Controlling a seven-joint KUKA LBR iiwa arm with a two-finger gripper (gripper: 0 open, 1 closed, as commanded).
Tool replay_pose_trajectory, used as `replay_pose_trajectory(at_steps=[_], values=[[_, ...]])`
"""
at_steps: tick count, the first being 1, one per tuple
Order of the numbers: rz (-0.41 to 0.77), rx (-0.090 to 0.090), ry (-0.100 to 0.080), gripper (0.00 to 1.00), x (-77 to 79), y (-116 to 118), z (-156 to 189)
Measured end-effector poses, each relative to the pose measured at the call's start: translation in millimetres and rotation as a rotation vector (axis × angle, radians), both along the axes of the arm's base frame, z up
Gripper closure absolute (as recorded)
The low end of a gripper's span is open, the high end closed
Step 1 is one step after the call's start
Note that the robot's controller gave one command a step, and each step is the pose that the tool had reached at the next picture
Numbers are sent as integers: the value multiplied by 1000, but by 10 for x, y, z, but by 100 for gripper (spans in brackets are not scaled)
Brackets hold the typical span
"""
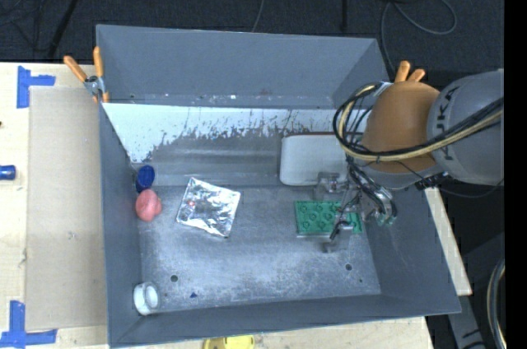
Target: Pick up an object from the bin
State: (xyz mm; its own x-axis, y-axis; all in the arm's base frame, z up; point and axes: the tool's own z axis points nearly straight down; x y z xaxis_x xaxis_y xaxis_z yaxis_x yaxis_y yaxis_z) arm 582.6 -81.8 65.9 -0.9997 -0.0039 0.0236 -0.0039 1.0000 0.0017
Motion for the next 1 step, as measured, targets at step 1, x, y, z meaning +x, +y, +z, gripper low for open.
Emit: replay_pose_trajectory(at_steps=[1], values=[[2, 0, 1, 0, 1, 3, 0]])
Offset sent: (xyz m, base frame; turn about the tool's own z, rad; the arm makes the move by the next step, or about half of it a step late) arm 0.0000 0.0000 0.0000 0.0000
